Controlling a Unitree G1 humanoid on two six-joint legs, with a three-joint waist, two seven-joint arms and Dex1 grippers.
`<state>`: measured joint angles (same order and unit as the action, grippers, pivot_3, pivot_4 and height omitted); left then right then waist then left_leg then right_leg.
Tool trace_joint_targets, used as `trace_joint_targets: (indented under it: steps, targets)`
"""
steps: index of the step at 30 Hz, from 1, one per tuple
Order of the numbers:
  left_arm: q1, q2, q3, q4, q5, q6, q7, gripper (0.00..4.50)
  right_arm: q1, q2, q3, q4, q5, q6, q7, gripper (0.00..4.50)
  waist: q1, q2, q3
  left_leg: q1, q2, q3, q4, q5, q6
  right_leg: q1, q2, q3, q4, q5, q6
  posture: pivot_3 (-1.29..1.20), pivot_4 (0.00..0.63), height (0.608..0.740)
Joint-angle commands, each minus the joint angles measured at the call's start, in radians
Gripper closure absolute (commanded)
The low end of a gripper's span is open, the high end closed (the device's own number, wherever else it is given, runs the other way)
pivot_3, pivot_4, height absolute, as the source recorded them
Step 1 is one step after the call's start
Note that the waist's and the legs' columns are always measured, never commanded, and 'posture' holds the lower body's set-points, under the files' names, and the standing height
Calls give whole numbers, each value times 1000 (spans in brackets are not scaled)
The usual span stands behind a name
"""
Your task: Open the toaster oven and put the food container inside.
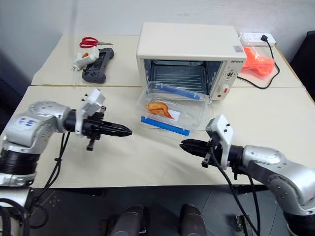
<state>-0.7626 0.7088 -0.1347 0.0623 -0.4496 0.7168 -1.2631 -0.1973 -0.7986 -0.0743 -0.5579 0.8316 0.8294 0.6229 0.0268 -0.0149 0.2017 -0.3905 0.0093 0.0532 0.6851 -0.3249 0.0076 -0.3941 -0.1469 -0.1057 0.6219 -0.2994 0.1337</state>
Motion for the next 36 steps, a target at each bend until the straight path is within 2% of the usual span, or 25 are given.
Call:
trace_joint_targets:
  steps: [1,8,17,23,28,32,36]
  targets:
    - [-64,-56,-10,73,35,-72,22,4500,-56,24,16,69,-83,-67,8,3979,-1,0,0,0,0,0,0,0,0,0,0,0,0,0,0,0,150,740]
    - [-157,-172,-20,257,115,-191,94,4500,-237,77,61,289,-230,-169,46,3979,-5,0,0,0,1,1,0,0,0,-1,0,0,1,0,0,0,150,740]
    - [-348,-379,20,582,243,-414,369,4500,-465,202,107,622,-439,-361,39,3979,-5,0,0,-1,0,1,1,0,0,-1,0,-1,1,0,1,0,150,740]
    - [-420,-429,61,728,293,-535,517,4500,-596,289,99,834,-557,-509,-19,3979,-18,0,0,-1,1,1,0,1,0,-2,0,-1,1,0,1,0,150,740]
    - [-464,-435,133,821,295,-598,640,4500,-637,338,69,909,-588,-577,-50,3979,-31,0,0,-1,1,1,-1,1,0,-2,0,-1,1,0,1,0,150,740]
    - [-438,-426,185,750,245,-550,607,4500,-602,343,49,852,-561,-545,-30,3979,-30,0,0,-1,1,1,-1,1,0,-3,0,-2,1,0,1,0,150,740]
    - [-290,-349,190,379,96,-284,428,4500,-500,291,-9,645,-440,-393,43,3979,-34,0,0,-1,1,1,-2,1,0,-3,0,-2,1,0,1,0,150,740]
